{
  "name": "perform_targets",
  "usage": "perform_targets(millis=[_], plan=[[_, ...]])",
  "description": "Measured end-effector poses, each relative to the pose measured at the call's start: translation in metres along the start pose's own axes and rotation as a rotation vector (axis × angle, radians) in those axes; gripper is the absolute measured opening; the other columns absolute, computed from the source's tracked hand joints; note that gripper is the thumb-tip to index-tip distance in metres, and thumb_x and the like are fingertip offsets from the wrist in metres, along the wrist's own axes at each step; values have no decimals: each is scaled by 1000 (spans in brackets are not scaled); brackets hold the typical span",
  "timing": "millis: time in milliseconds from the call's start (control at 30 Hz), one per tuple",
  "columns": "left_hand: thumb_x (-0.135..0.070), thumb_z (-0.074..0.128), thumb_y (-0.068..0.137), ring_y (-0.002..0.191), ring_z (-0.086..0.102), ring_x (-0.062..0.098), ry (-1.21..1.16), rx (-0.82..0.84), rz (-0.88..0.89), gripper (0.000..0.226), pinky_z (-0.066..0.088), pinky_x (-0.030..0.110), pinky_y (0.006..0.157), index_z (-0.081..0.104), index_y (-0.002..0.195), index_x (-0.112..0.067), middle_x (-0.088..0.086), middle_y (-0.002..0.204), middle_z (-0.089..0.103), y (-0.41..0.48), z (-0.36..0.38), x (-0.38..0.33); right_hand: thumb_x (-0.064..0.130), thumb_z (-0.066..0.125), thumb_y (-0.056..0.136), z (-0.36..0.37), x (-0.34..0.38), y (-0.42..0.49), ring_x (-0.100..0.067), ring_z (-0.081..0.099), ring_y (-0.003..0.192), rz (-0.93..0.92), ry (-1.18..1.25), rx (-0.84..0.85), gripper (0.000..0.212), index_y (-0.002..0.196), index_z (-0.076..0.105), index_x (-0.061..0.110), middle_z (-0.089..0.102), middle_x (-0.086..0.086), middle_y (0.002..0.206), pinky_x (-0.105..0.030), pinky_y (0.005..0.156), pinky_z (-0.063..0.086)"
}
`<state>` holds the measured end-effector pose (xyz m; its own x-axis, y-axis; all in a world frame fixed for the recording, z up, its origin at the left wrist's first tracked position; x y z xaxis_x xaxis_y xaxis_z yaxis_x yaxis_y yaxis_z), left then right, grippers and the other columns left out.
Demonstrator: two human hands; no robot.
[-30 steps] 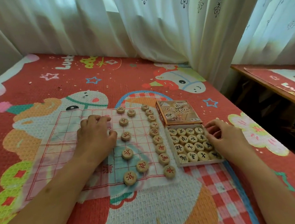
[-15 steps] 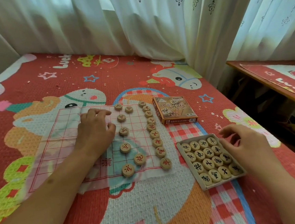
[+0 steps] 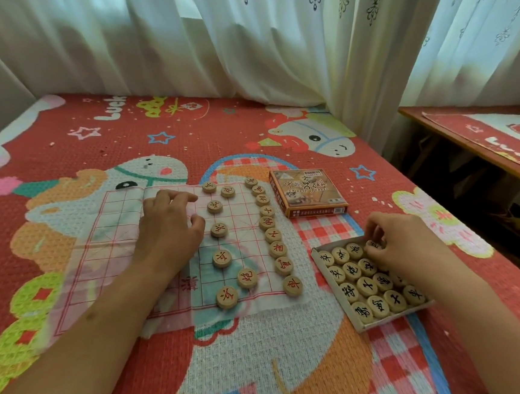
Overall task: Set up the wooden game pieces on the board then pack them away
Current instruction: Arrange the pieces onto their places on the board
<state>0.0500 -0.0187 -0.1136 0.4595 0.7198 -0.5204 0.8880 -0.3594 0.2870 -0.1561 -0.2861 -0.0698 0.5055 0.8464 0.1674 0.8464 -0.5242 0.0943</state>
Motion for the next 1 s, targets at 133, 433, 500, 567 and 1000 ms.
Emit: perform_targets(millis=[133, 433, 500, 567, 1000], plan=[[-21, 57, 90, 123, 38, 31, -9, 2, 4, 37, 40, 43, 98, 59, 127, -16, 9, 128, 51, 0, 0, 0, 23, 76, 80, -6, 7, -5, -5, 55, 71, -71, 94, -68, 17, 80, 59, 23, 59, 9, 78, -17, 57, 39], [-21, 58, 90, 123, 38, 30, -21, 4, 5, 35, 41, 42, 97, 61, 124, -16, 8, 127, 51, -1, 0, 0, 28, 74, 81, 2, 10, -7, -7, 58, 84, -21, 122, 74, 19, 86, 56, 29, 60, 11, 87, -23, 67, 46], [-21, 58, 90, 123, 38, 30, -23, 3, 8, 34, 42, 42, 96, 61, 124, -16, 8, 127, 51, -1, 0, 0, 25, 73, 82, 4, 14, -8, -6, 58, 80, -18, 132, 57, 17, 87, 57, 27, 61, 9, 86, -23, 65, 49], [-20, 57, 90, 123, 38, 29, -24, 4, 9, 34, 42, 43, 97, 61, 124, -16, 8, 127, 51, -1, 0, -1, 24, 72, 83, 5, 16, -8, -5, 59, 78, -15, 123, 43, 17, 88, 57, 27, 61, 10, 86, -24, 64, 52], [-22, 57, 91, 123, 37, 29, -18, 10, 10, 34, 41, 41, 97, 61, 124, -16, 8, 128, 51, -1, 1, 0, 27, 71, 84, 6, 41, -16, -3, 57, 71, -45, 146, 36, 21, 88, 51, 26, 61, 10, 80, -26, 61, 53]])
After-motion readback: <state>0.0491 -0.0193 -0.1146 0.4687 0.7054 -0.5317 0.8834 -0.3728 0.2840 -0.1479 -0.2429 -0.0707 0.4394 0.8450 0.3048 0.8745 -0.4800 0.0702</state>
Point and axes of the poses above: each hand's wrist, its own y-axis towards the middle knuckle, its own z-axis out of the palm, x = y × z, the point moved 2 cm from there along y, towards the middle knuckle
